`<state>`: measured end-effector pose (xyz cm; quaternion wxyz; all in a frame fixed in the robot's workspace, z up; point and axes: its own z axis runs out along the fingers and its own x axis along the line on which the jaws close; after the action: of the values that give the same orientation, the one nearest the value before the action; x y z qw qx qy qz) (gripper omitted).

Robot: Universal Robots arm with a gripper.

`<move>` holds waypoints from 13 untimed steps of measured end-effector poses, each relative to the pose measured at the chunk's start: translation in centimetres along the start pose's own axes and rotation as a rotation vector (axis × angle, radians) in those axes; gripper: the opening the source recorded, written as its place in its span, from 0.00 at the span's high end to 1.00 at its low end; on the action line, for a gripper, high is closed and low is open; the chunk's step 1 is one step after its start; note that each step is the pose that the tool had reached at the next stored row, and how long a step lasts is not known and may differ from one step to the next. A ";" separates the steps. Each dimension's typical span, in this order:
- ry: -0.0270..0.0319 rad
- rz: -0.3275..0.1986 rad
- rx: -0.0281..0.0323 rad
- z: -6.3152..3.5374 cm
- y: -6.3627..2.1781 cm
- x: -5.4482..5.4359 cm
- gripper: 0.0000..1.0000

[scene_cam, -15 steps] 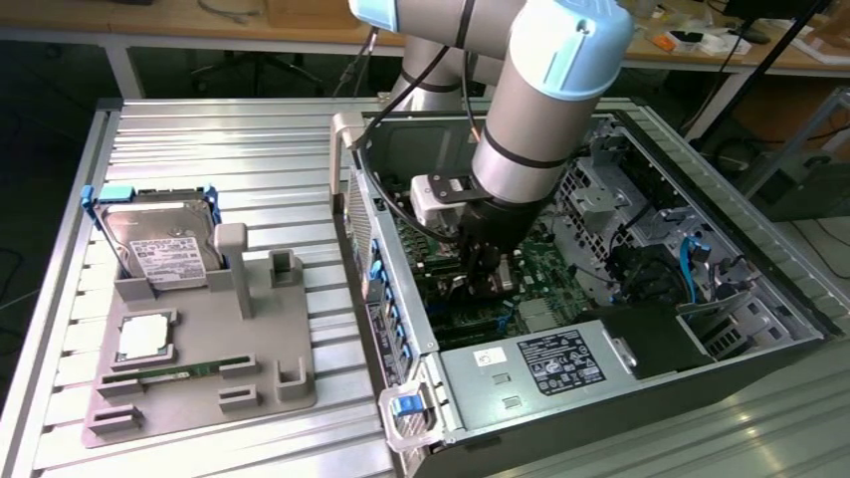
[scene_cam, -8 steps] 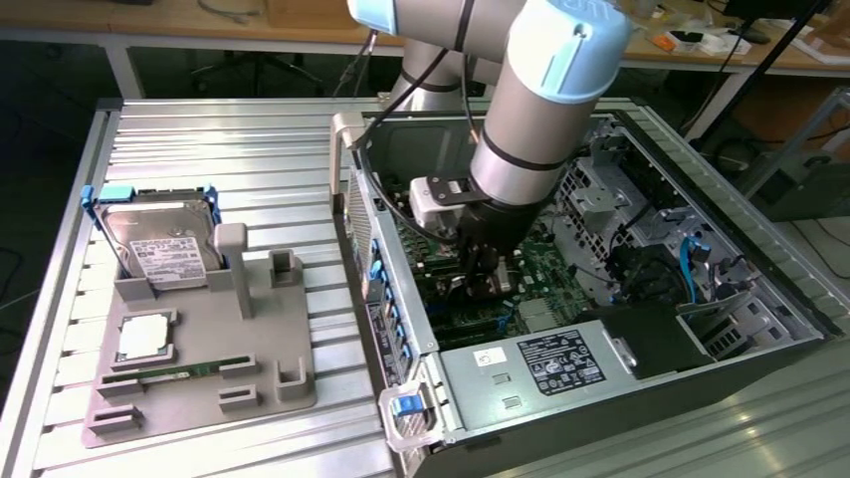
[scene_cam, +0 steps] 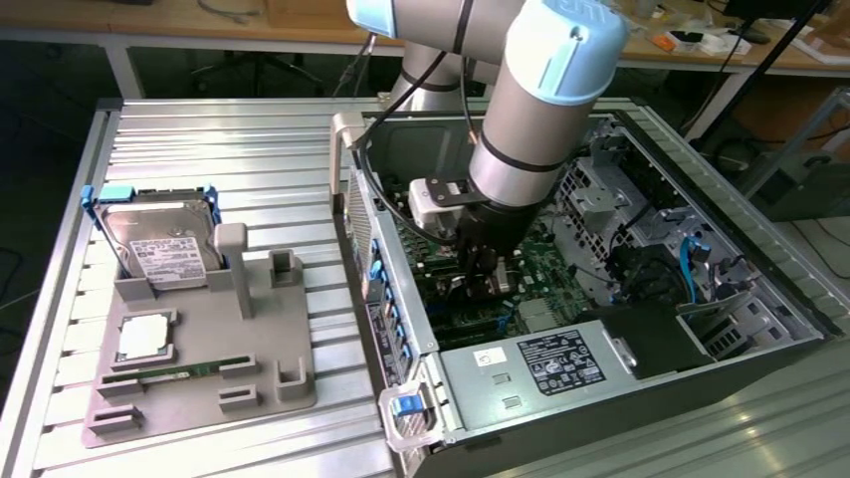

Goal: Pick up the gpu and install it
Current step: 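Insert the gpu into the slot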

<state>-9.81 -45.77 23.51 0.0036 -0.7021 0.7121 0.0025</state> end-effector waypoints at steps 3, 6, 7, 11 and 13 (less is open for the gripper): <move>-0.0003 0.000 0.0001 0.01 0.00 0.0 0.73; -0.0003 0.000 0.0001 0.01 0.00 0.0 0.73; -0.0002 0.000 0.0001 0.01 0.00 0.0 0.73; -0.0003 0.000 0.0001 -0.04 0.00 0.0 0.73; -0.0052 0.000 0.0025 0.11 -0.02 -0.1 0.72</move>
<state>-9.79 -45.71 23.40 0.0064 -0.7020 0.7121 0.0035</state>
